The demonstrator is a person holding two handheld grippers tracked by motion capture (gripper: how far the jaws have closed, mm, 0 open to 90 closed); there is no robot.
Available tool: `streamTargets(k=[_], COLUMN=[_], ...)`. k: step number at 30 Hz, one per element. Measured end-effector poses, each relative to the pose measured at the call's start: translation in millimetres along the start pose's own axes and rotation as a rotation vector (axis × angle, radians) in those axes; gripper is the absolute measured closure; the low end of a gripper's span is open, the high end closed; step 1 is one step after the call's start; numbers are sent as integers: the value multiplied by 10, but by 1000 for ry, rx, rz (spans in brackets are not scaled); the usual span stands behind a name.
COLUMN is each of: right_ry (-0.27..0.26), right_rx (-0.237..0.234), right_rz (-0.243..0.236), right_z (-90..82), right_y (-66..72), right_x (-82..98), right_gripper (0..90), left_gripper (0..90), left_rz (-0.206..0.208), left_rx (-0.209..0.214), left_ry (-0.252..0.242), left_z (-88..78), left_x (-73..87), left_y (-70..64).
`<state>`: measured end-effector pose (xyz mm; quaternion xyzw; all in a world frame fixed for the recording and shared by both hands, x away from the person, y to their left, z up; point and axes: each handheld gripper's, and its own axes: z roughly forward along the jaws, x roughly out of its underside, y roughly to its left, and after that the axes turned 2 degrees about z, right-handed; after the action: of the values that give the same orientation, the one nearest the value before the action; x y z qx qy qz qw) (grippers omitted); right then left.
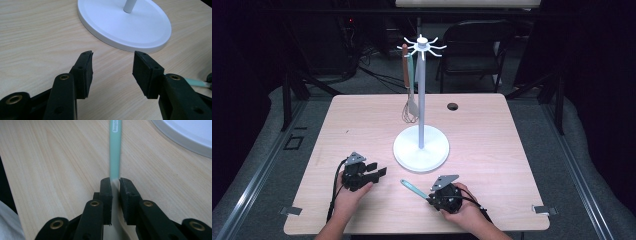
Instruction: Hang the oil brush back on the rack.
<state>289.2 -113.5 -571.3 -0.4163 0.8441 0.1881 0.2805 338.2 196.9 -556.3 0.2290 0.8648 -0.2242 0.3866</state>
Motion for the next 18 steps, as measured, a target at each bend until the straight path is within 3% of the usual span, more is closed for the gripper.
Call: streamTargets(k=[9, 11, 18], right_ry=[-10, -15, -67], right_rx=[13, 10, 2], right_rz=[-15, -7, 29], right_z=[70, 73, 85], right_y=[18, 14, 5], right_x=[-67, -64, -12], right_gripper=[815, 816, 824], left_gripper=[504, 506, 497], left_rz=[-2, -8, 4], left_rx=[29, 48, 53], left_ry=[9, 8, 18], left_z=[27, 39, 66], left_x=[-2, -2, 6], left_y=[-42, -59, -104])
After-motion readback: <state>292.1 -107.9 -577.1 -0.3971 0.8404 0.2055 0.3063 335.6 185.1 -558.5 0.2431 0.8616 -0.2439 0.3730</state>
